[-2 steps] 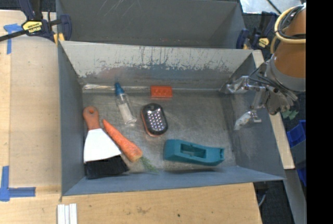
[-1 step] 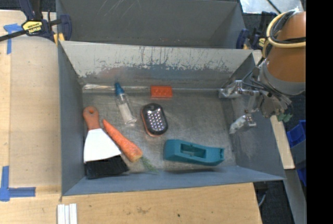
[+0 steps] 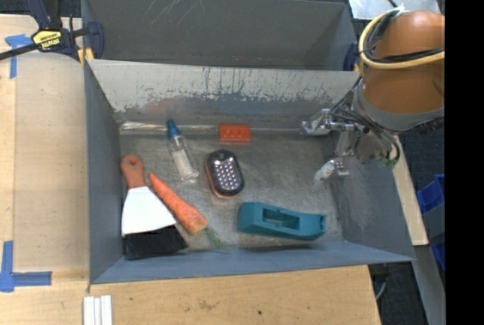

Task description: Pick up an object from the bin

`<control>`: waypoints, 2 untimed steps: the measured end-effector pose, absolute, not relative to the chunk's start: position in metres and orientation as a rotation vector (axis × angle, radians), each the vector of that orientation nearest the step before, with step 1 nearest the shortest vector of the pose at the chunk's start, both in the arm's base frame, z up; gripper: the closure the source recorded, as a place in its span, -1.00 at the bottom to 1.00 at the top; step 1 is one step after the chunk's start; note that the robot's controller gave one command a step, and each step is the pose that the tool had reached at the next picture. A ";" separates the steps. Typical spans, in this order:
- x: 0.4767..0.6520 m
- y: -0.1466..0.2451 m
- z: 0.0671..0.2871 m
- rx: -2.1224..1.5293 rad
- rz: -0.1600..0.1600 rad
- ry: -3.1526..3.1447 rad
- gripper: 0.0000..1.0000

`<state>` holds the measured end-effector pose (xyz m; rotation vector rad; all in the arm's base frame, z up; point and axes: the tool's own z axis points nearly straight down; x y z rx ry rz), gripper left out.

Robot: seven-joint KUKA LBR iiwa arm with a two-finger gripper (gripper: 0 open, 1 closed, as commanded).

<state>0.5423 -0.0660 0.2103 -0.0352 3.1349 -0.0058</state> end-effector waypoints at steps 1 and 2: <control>0.536 -0.023 0.196 -0.249 0.001 3.129 -1.00; 0.520 -0.025 0.150 -0.445 -0.002 3.099 -1.00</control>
Offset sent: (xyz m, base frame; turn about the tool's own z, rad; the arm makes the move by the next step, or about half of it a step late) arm -0.0410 0.0332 -0.1055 -0.3157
